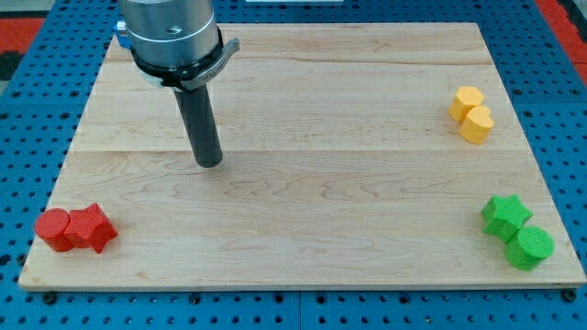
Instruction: Move the yellow heart to the bottom center of the board
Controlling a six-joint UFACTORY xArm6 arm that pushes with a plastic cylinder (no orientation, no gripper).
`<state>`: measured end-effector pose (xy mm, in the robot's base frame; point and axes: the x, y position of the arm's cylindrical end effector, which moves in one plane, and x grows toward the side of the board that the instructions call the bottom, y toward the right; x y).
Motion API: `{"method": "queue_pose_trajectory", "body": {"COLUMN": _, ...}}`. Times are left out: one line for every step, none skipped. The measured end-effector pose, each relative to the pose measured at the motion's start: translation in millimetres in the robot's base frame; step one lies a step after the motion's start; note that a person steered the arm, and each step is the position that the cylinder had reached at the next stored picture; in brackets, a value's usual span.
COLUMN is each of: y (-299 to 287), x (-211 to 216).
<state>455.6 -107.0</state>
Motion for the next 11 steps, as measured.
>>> {"method": "queue_pose_trajectory", "body": {"y": 47, "x": -47}}
{"method": "queue_pose_trajectory", "body": {"y": 127, "x": -109}}
{"method": "queue_pose_trajectory", "body": {"y": 218, "x": -170}}
{"method": "queue_pose_trajectory", "body": {"y": 318, "x": -218}}
{"method": "queue_pose_trajectory", "body": {"y": 435, "x": -228}}
{"method": "queue_pose_trajectory", "body": {"y": 453, "x": -222}}
{"method": "queue_pose_trajectory", "body": {"y": 452, "x": -210}}
{"method": "queue_pose_trajectory", "body": {"y": 452, "x": -161}}
{"method": "queue_pose_trajectory", "body": {"y": 452, "x": -101}}
{"method": "queue_pose_trajectory", "body": {"y": 433, "x": -64}}
{"method": "queue_pose_trajectory", "body": {"y": 382, "x": -64}}
